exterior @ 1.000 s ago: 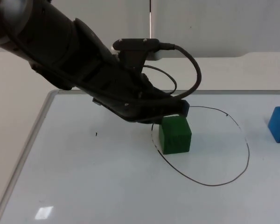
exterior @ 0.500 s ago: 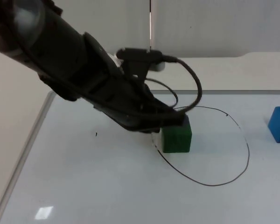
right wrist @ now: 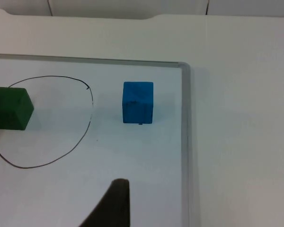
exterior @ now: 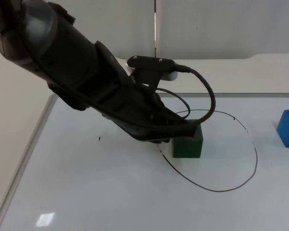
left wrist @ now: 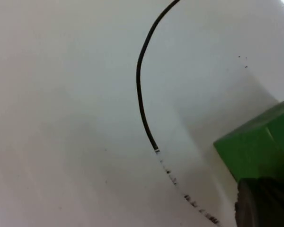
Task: Push the two cubes into the marked area.
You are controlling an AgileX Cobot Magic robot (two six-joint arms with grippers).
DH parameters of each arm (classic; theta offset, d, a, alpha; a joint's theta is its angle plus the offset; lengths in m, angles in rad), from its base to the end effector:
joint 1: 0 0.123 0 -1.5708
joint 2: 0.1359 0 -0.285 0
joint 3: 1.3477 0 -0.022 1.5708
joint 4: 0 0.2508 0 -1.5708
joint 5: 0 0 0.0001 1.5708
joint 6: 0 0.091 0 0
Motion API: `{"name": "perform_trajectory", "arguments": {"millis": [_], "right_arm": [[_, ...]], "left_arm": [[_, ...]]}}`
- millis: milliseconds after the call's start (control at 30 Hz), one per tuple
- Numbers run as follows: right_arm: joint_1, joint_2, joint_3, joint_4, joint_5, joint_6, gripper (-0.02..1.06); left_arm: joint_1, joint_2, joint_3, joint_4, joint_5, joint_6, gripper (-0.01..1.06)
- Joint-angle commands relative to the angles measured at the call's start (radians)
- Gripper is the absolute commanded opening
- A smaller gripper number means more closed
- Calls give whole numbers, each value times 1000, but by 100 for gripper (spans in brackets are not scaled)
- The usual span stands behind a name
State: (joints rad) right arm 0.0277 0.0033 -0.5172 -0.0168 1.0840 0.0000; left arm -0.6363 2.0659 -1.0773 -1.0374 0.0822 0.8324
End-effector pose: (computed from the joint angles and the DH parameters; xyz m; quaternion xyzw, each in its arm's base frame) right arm -0.0073 -0.0016 0.2802 -0.0114 0.8556 -0.0012 0.5176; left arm 0.3132 -0.2395 0.0966 0.2148 0.9261 -0.1565 0.2679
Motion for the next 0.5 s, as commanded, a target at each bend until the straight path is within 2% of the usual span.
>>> {"name": "perform_trajectory", "arguments": {"millis": [0, 133, 267, 333, 400, 467], "right_arm": [[-5, -3, 2, -6, -5, -12, 105], [-5, -3, 2, -6, -5, -12, 105], [-5, -3, 2, -6, -5, -12, 105], [-5, -3, 2, -6, -5, -12, 105], [-5, -3, 2, -6, -5, -12, 105], [-5, -3, 2, -6, -5, -12, 105]], "left_arm": [[-3, -8, -5, 16, 1, 0, 0], [21, -57, -5, 109, 13, 0, 0], [63, -121, -5, 133, 18, 0, 0], [115, -179, -5, 140, 57, -3, 0], [173, -250, -3, 153, 132, -4, 0], [195, -282, -3, 158, 159, -4, 0]]}}
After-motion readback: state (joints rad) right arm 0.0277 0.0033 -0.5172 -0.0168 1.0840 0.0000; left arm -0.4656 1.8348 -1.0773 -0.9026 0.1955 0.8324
